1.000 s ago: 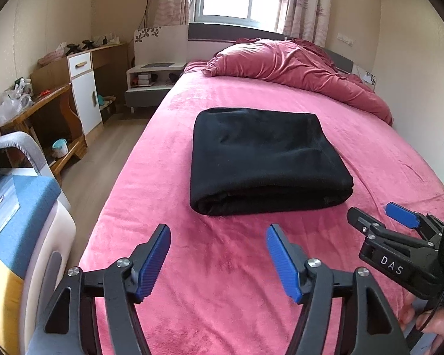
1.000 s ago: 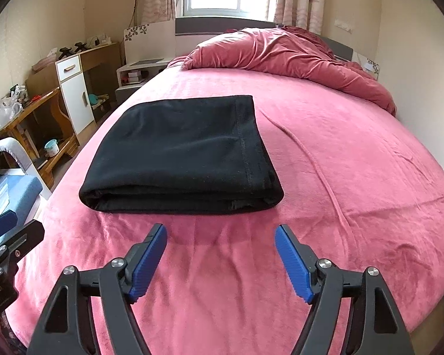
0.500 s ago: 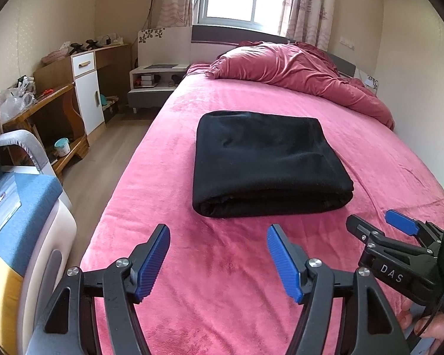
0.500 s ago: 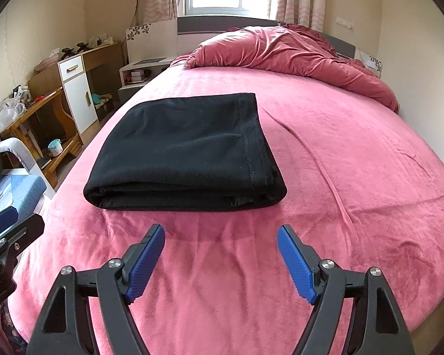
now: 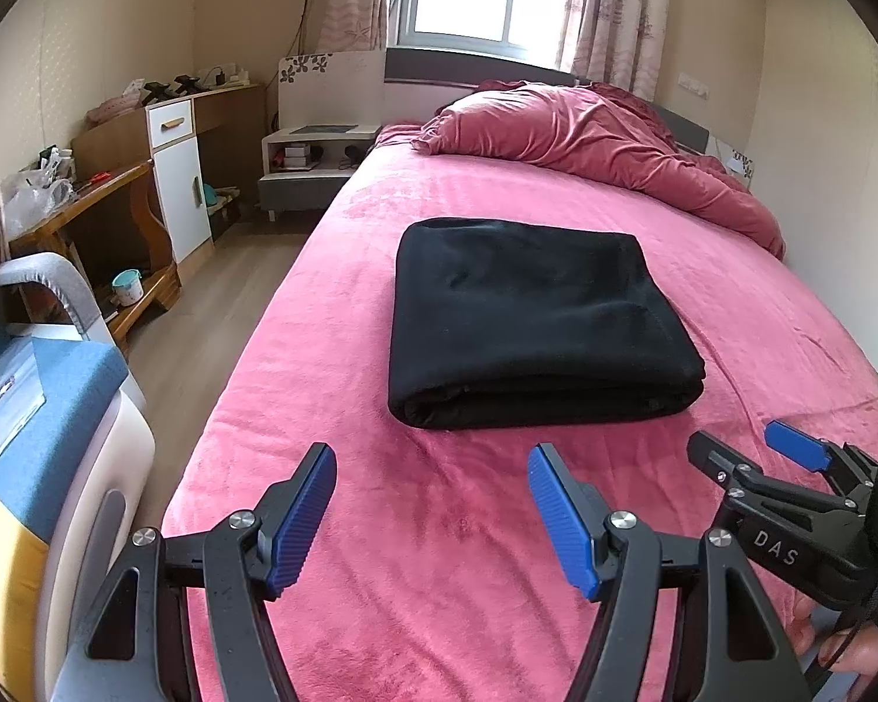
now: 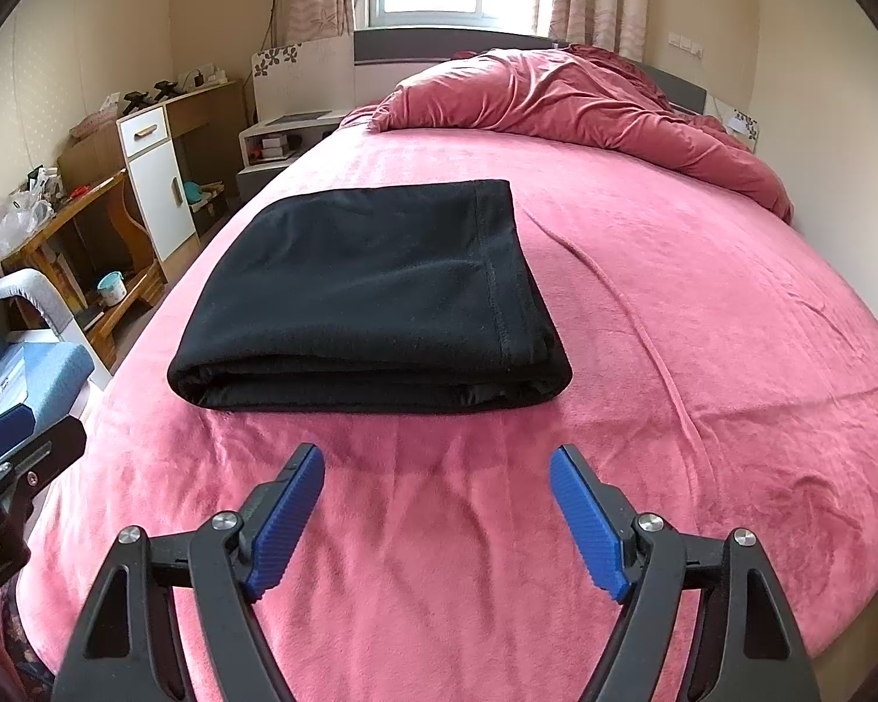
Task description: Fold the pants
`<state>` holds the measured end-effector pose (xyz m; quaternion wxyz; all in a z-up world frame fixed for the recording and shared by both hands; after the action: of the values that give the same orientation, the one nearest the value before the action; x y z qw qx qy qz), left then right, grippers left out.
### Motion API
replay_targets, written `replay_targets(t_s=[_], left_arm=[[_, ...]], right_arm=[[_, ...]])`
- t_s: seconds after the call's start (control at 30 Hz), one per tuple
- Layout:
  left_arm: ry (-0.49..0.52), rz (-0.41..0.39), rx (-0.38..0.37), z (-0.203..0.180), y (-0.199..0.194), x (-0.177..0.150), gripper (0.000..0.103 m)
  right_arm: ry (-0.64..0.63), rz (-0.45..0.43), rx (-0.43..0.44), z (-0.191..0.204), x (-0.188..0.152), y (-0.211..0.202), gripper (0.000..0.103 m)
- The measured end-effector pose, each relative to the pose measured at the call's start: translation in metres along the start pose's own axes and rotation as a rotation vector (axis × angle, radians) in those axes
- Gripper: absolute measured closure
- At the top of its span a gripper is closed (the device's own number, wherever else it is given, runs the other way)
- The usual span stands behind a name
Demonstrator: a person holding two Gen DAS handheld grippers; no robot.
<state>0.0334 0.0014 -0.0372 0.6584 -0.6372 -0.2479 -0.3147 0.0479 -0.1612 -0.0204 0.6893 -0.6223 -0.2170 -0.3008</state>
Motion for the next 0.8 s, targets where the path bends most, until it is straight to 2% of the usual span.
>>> replay_targets(t_s=[0.8], left_arm=[[0.005,-0.008,0.03,0.0006,-0.0043,-0.0008,0.034]], right_arm=[[-0.014,0.01,-0.003,-0.0018,-0.0042,0.0055,0.023]])
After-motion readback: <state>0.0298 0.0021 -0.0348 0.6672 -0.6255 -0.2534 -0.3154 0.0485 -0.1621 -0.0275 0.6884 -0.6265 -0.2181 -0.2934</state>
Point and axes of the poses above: each gripper's, at about its wrist camera, not at the fingertips, and y roughly the way its jaws point, z to its left, x to its top, the point moved 3 cm from there along y, roughly the way its jaws point, and after that the axes turned 13 degrees about y, right-handed, at the moved point
